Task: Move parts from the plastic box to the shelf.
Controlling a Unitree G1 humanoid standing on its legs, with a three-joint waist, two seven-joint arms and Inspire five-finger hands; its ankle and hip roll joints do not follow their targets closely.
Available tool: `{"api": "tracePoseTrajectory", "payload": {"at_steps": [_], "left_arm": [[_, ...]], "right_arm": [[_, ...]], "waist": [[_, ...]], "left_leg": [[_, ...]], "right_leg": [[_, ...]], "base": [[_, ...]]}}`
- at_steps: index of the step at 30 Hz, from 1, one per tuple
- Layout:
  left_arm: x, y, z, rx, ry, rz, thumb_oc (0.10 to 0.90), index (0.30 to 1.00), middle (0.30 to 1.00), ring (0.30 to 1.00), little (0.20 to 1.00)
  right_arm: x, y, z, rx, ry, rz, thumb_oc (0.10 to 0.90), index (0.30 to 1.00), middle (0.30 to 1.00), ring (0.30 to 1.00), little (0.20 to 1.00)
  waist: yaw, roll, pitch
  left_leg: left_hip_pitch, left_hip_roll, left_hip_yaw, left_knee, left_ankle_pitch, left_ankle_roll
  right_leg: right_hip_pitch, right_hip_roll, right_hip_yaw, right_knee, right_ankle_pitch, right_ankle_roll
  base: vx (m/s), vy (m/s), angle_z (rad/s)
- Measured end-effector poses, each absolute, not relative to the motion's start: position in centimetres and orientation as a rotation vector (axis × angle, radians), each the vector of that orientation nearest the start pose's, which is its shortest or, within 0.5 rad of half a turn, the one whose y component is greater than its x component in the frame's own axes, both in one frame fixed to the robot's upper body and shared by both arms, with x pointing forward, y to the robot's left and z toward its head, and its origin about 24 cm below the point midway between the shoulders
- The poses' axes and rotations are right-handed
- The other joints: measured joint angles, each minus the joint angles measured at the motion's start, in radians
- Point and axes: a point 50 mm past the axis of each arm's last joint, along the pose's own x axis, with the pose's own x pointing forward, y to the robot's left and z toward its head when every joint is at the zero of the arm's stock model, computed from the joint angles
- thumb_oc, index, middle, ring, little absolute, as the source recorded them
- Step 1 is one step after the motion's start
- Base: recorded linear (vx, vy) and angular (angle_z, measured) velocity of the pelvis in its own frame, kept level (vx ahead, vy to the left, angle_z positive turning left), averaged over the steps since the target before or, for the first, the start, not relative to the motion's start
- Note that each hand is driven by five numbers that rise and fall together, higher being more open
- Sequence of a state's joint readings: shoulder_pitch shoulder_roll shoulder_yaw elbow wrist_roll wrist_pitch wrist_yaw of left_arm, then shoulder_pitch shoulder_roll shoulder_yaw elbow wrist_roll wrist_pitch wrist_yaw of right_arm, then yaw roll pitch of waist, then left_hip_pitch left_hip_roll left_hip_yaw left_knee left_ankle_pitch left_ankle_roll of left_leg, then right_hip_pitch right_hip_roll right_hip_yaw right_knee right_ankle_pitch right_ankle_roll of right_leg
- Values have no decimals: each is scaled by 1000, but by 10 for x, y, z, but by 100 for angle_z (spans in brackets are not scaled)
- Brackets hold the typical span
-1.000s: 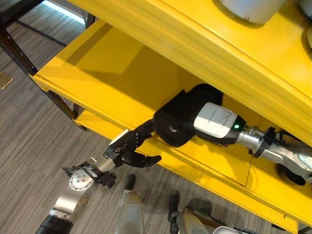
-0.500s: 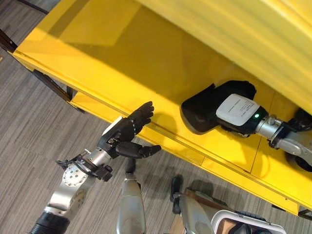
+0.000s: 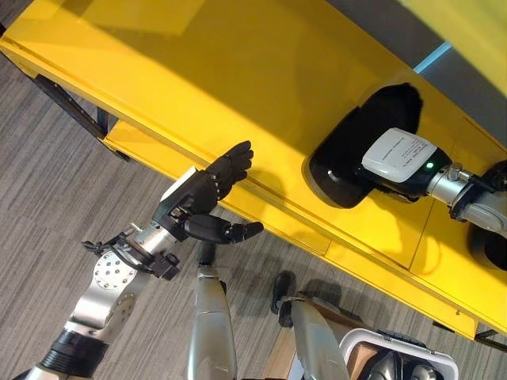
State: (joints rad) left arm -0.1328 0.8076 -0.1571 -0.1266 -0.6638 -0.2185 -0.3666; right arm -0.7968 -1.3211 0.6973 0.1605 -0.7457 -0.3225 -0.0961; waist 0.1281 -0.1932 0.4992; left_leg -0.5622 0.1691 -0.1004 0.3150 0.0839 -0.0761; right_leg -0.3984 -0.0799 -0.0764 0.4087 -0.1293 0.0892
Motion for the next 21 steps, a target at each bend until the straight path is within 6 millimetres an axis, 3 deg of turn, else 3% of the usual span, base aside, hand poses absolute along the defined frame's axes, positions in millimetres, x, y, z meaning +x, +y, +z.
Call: {"api": "tracePoseTrajectory", "payload": {"at_steps": [11, 21], "left_arm": [[261, 206, 157, 204, -339, -663, 900, 1000, 1000, 1000, 1000], [262, 207, 166, 251, -345, -703, 900, 1000, 1000, 1000, 1000]], "right_arm": [[318, -242, 237, -2221, -516, 306, 400, 300, 300, 300, 300], [329, -266, 239, -2341, -377, 246, 400, 300, 300, 300, 300]], "waist": [[4, -1, -1], [13, -4, 0]], "left_leg": [[-56, 25, -26, 36, 4, -19], [-86, 39, -40, 56, 5, -28]], "right_leg": [[-65, 14, -34, 90, -49, -18], [-102, 20, -56, 139, -64, -30]], "base": [[-8, -133, 4], [-1, -76, 1]]}}
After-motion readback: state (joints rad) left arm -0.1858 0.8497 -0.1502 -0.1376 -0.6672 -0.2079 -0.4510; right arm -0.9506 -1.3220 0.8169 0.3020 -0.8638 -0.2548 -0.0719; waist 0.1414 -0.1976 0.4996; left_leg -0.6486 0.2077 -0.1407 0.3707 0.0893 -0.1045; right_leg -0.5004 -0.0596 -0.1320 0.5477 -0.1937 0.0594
